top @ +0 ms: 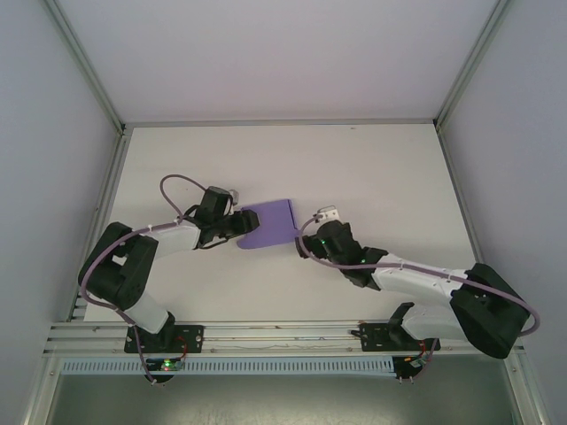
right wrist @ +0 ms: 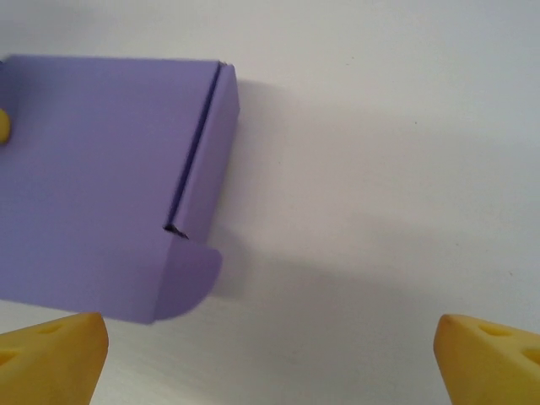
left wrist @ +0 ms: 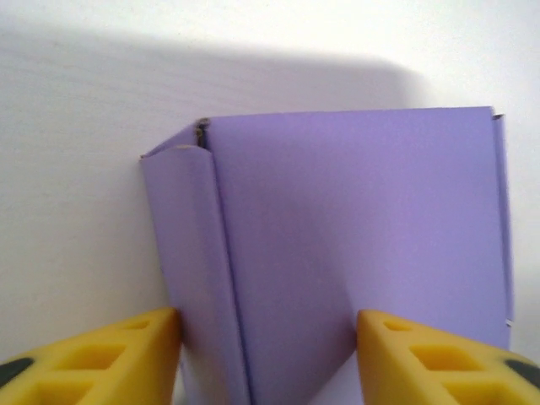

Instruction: Assemble paper box

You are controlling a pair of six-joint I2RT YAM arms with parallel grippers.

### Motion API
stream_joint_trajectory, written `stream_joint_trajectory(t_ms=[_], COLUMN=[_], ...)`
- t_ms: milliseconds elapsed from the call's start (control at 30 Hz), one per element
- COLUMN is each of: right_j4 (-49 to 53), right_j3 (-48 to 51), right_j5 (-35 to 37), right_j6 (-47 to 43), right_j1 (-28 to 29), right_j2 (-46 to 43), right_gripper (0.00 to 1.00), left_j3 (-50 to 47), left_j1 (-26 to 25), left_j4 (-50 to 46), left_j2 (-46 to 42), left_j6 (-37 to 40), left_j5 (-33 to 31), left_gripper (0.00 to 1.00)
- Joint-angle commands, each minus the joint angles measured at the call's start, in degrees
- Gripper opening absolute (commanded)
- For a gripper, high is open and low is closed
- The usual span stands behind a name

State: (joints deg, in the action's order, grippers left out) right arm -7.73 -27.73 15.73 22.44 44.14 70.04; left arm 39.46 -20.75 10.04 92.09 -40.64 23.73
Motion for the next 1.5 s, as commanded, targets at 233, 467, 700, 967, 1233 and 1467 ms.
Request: stream_joint_trajectory(t_ms=[233, 467, 700, 967, 1233, 1467], right_j4=[-2.2, -3.1, -4.9, -13.6, -20.9, -20.5], right_j3=[-7.7, -15.1, -20.6, -23.0, -23.2, -19.8], right_j5=[-29.4, -39.8, -48.3, -56.2, -58.2, -56.7], right_j6=[9.5, 13.9, 16.1, 20.7, 26.0, 26.7], right_j1=[-12.7, -17.6, -18.3, -17.3, -17.7, -18.8], right_j2=[5.3, 17.2, 27.6, 34.0, 36.0, 30.6], right_gripper=[0.98, 0.98, 0.93, 0.82, 0.52, 0.41], left_j3=[-4.8, -7.3, -10.8, -10.7, -9.4, -6.1], left_j1=[5.7, 8.5, 10.3, 10.5, 10.4, 10.1], left_j4=[15.1, 19.6, 32.4, 33.8, 31.4, 25.9], left_j2=[6.0, 6.9, 11.1, 12.1, 10.3, 2.3], left_j6=[-3.5, -6.0, -11.3, -10.6, -7.2, -2.3], left_j5=[14.0, 16.8, 22.5, 22.9, 22.6, 20.7], left_gripper=[0.23, 0.24, 0.24, 0.28, 0.35, 0.75])
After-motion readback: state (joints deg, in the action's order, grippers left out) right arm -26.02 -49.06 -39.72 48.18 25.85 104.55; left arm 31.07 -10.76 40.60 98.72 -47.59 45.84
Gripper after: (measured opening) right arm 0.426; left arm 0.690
